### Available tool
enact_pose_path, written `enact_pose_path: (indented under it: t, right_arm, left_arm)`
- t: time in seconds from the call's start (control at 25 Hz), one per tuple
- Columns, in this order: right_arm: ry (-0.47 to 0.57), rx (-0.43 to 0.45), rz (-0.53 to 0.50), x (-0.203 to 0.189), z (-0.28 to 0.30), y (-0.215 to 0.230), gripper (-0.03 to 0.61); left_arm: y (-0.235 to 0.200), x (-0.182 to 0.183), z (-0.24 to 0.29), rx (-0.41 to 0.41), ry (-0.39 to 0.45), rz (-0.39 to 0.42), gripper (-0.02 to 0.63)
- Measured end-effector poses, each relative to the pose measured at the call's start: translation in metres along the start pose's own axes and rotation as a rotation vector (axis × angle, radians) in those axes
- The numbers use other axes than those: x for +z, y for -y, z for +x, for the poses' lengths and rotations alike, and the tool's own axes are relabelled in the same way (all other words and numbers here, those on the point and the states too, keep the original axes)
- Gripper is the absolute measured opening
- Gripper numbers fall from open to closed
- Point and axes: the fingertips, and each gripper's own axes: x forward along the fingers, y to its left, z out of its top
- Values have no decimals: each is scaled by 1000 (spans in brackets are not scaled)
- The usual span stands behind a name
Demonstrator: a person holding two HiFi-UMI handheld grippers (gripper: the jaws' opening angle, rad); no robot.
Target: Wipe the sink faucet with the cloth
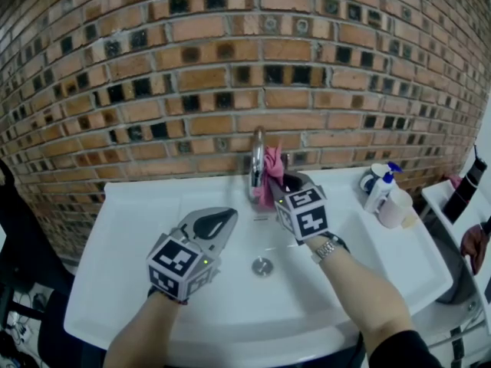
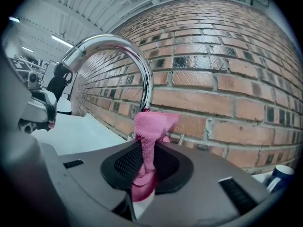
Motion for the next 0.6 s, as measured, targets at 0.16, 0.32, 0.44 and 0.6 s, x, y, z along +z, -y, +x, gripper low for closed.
enact_pose_path:
  t: [0.16,0.32,0.44,0.6]
  right_arm:
    - [-10,10,-11,-5,-6,-2,60]
    - [-26,19,-27,-12,-12,-4,60]
    - [-38,22,-38,-16,-17,-3,60]
    - [-51,29,-51,-20,-22,-3,60]
  left_arm:
    - [2,3,0,2,-1,-2,17]
    - [2,3,0,1,3,-1,17]
    - [2,3,1,0,7,3,17]
    - [3,3,0,-1,2,0,17]
